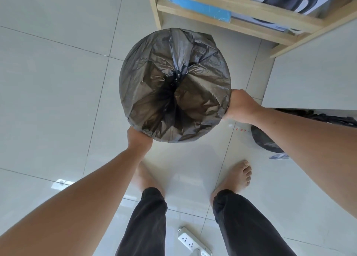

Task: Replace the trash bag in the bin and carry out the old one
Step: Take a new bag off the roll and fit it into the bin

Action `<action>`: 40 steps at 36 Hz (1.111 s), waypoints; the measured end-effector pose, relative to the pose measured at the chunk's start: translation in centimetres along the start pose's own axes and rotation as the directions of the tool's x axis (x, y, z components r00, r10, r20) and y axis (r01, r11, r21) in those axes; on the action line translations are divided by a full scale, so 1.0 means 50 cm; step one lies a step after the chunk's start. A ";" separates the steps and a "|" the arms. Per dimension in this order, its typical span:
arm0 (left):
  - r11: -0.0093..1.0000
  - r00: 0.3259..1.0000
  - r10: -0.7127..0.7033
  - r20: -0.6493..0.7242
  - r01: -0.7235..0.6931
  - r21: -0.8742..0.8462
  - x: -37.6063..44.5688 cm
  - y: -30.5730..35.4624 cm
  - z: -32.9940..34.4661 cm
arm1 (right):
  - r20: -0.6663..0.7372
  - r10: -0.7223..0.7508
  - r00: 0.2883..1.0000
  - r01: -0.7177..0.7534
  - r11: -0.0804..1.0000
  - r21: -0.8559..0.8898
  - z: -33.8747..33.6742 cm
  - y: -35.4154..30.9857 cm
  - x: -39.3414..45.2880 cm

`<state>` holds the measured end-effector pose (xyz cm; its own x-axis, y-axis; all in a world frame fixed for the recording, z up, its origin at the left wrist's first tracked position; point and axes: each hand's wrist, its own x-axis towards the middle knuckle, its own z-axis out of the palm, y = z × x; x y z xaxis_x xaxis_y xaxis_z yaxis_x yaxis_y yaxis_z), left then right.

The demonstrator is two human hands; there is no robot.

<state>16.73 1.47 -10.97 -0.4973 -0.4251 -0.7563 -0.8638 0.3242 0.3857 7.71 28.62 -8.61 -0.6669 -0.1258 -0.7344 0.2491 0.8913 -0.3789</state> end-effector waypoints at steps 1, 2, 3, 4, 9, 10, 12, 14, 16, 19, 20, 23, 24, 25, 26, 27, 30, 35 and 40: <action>1.000 1.000 -0.023 -0.011 0.023 -0.002 0.007 0.000 0.001 | -0.010 0.012 1.000 -0.012 0.999 -0.036 0.005 0.005 0.002; 0.999 0.998 -0.054 -0.025 0.054 0.008 0.015 -0.001 0.000 | -0.026 0.017 1.000 -0.019 0.998 -0.064 0.012 0.013 0.009; 0.996 0.996 -0.085 -0.021 0.085 -0.004 0.024 0.000 -0.002 | -0.046 0.014 0.999 -0.019 0.995 -0.093 0.018 0.017 0.013; 0.995 0.995 -0.100 -0.006 0.100 -0.010 0.034 0.001 -0.006 | -0.072 0.010 0.997 -0.019 0.992 -0.126 0.021 0.020 0.018; 0.985 0.979 -0.156 0.134 0.165 -0.053 0.043 0.021 -0.057 | -0.330 0.073 0.941 -0.043 0.995 0.095 -0.006 0.017 0.015; 0.982 0.978 -0.172 0.122 0.180 -0.063 0.039 0.026 -0.076 | -0.399 0.091 0.912 -0.024 0.985 0.170 -0.017 0.010 0.009; 0.984 0.988 -0.152 0.016 0.153 -0.094 0.028 0.039 -0.118 | -0.549 0.057 0.834 0.060 0.979 0.193 -0.034 -0.012 -0.004; 0.999 0.980 0.035 -0.194 -0.038 -0.012 0.011 0.052 -0.153 | -0.674 -0.088 0.733 0.186 0.980 0.075 -0.043 -0.038 -0.020; 0.955 0.907 0.295 -0.302 -0.291 0.059 -0.011 0.073 -0.177 | -0.701 -0.280 0.656 0.316 0.945 -0.082 -0.045 -0.066 -0.028; 0.773 0.759 0.634 -0.148 -0.628 0.089 -0.043 0.127 -0.176 | -0.539 -0.538 0.649 0.489 0.837 -0.247 -0.038 -0.115 -0.026; 0.691 0.692 0.721 -0.039 -0.713 0.123 -0.049 0.146 -0.165 | -0.431 -0.602 0.672 0.525 0.798 -0.296 -0.030 -0.128 -0.019; 0.446 0.522 0.806 0.277 -0.845 0.296 -0.023 0.186 -0.096 | -0.065 -0.639 0.766 0.556 0.710 -0.432 -0.001 -0.155 0.022; 0.401 0.507 0.789 0.348 -0.853 0.333 -0.002 0.192 -0.067 | 0.016 -0.616 0.788 0.550 0.692 -0.468 0.008 -0.159 0.040; 0.375 0.511 0.755 0.410 -0.850 0.370 0.021 0.195 -0.038 | 0.085 -0.577 0.812 0.535 0.678 -0.503 0.017 -0.162 0.058; 0.354 0.532 0.708 0.465 -0.837 0.417 0.041 0.196 -0.012 | 0.141 -0.524 0.840 0.510 0.673 -0.536 0.024 -0.163 0.072; 0.328 0.561 0.661 0.498 -0.813 0.481 0.064 0.197 0.012 | 0.182 -0.459 0.870 0.473 0.668 -0.575 0.032 -0.162 0.088; 0.277 0.708 0.475 0.523 -0.684 0.675 0.111 0.197 0.062 | 0.231 -0.301 0.925 0.374 0.627 -0.683 0.051 -0.151 0.121; 0.227 0.841 0.214 0.497 -0.538 0.812 0.185 0.152 0.097 | 0.283 -0.129 0.950 0.305 0.566 -0.766 0.073 -0.121 0.140; 0.233 0.868 0.118 0.483 -0.497 0.836 0.206 0.135 0.097 | 0.284 -0.072 0.956 0.272 0.573 -0.773 0.081 -0.126 0.144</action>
<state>6.18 3.37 -18.69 -0.4942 0.0775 -0.8659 0.1133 0.9933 0.0242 4.18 20.36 -13.80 -0.4566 -0.3080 -0.8347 -0.5816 0.8133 0.0180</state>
